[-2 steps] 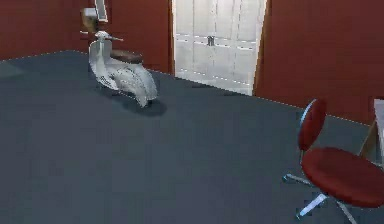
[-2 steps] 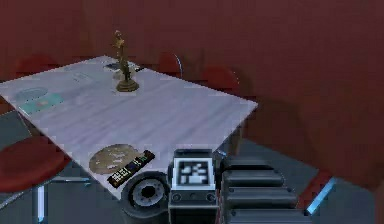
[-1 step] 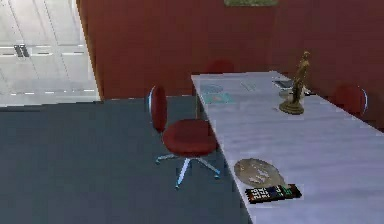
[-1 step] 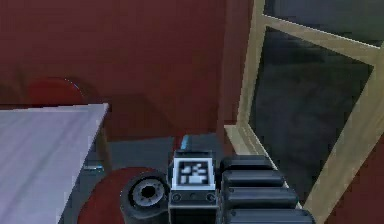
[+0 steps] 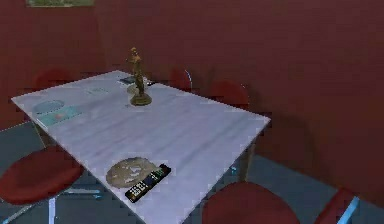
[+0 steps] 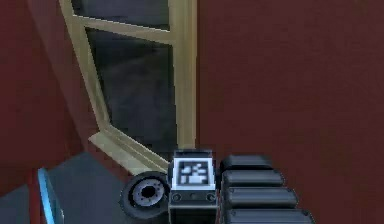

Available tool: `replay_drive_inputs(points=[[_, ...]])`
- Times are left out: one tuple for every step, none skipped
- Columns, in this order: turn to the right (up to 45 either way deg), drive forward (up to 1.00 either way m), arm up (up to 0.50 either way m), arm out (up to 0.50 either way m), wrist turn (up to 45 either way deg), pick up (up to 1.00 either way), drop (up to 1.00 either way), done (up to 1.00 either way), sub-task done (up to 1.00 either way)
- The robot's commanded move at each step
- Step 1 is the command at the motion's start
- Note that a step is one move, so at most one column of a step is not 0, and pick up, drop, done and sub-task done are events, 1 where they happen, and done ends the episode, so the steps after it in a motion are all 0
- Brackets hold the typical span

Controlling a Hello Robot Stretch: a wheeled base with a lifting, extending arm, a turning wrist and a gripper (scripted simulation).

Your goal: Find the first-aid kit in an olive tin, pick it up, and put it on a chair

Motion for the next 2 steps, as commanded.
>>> replay_drive_inputs(points=[[45.0,0.00,0.00,0.00,0.0,0.00,0.00,0.00,0.00],[6.0,0.00,0.00,0.00,0.0,0.00,0.00,0.00,0.00]])
